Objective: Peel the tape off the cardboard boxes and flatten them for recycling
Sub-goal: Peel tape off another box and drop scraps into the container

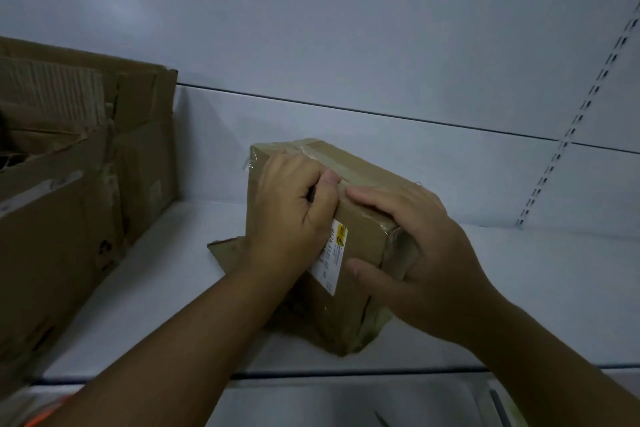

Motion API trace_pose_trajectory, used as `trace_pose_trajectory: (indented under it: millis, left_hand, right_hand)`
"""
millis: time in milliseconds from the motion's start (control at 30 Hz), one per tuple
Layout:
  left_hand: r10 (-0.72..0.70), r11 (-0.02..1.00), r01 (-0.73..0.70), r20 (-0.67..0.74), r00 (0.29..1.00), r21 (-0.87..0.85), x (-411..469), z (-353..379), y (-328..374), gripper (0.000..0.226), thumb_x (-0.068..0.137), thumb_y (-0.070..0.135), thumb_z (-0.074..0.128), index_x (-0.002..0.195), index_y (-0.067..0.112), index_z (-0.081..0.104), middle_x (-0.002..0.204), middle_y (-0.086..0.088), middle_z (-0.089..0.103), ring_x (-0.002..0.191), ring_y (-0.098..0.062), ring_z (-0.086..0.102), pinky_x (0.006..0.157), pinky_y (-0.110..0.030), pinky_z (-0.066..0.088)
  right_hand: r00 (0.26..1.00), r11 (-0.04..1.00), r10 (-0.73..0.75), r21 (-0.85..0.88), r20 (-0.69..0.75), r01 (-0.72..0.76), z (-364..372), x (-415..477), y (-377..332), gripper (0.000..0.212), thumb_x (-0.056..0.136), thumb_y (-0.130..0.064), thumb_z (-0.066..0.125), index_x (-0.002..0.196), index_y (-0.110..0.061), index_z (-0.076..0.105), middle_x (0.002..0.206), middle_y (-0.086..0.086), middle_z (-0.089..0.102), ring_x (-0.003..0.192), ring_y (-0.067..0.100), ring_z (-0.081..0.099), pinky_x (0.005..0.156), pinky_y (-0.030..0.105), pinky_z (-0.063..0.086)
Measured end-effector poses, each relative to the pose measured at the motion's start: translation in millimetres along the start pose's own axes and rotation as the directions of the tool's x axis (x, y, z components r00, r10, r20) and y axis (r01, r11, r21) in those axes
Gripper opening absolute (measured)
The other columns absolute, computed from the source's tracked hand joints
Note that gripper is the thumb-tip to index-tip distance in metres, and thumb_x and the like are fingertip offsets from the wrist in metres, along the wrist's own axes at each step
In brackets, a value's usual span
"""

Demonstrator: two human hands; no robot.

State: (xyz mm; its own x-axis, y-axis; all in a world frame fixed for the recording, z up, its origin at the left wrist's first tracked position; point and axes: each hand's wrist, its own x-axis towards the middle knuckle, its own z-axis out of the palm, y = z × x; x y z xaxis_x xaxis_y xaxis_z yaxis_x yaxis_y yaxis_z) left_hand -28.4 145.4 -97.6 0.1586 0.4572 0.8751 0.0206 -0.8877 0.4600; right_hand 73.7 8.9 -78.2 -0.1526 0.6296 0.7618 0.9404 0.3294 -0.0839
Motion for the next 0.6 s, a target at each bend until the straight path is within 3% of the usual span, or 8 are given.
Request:
trace_pose_trajectory:
  millis: [200,333,400,500,600]
  left_hand:
    - [0.021,1.0,-0.021,-0.025,0.999,-0.008,-0.1,1.2,-3.4,0.048,0.091,0.031,0.032,0.072,0.0,0.063,0.071,-0.008,0.059,0.076,-0.025,0.053,0.072,-0.047,0.04]
    - [0.024,1.0,-0.025,-0.042,0.999,-0.012,-2.8,2.6,-3.2,0.045,0.091,0.029,0.032,0.073,0.003,0.064,0.072,-0.006,0.06,0.077,-0.024,0.052,0.073,-0.045,0.04]
    - [0.022,1.0,-0.023,-0.047,0.999,-0.019,-3.2,3.0,-2.7,0.044,0.091,0.028,0.032,0.074,0.004,0.065,0.073,-0.005,0.061,0.078,-0.024,0.053,0.074,-0.045,0.041]
    - [0.031,0.999,-0.032,-0.056,0.998,-0.019,-3.2,3.0,-3.1,0.044,0.091,0.026,0.032,0.075,0.004,0.066,0.074,-0.005,0.061,0.078,-0.025,0.053,0.076,-0.043,0.041]
    - [0.04,0.999,-0.041,-0.059,0.997,-0.021,-3.5,3.0,-3.2,0.044,0.092,0.026,0.032,0.076,0.004,0.067,0.073,-0.006,0.061,0.077,-0.025,0.054,0.08,-0.039,0.039]
  right_hand:
    - [0.985,0.999,0.006,0.035,-0.171,0.0,8.5,3.8,-2.6,0.038,0.082,-0.031,0.06,0.114,-0.011,0.063,0.115,-0.007,0.06,0.108,-0.001,0.055,0.1,0.014,0.036]
    - [0.978,0.997,0.031,0.078,-0.207,-0.015,11.2,4.0,-3.4,0.033,0.09,-0.036,0.053,0.113,-0.014,0.063,0.113,-0.009,0.061,0.109,-0.008,0.053,0.098,0.011,0.036]
    - [0.985,0.985,0.035,0.17,-0.169,-0.005,5.6,4.0,-2.3,0.035,0.096,-0.039,0.043,0.114,-0.015,0.061,0.115,-0.007,0.062,0.112,-0.006,0.055,0.098,0.014,0.038]
    - [1.0,0.931,0.007,0.364,0.004,-0.008,-10.7,-0.9,6.3,0.036,0.088,-0.021,0.045,0.12,-0.01,0.059,0.125,0.0,0.061,0.121,0.007,0.054,0.102,0.022,0.039]
    - [0.997,0.949,-0.038,0.316,0.066,0.015,-17.4,-4.4,12.3,0.05,0.075,-0.012,0.054,0.125,-0.015,0.055,0.129,-0.004,0.058,0.124,0.007,0.051,0.104,0.024,0.038]
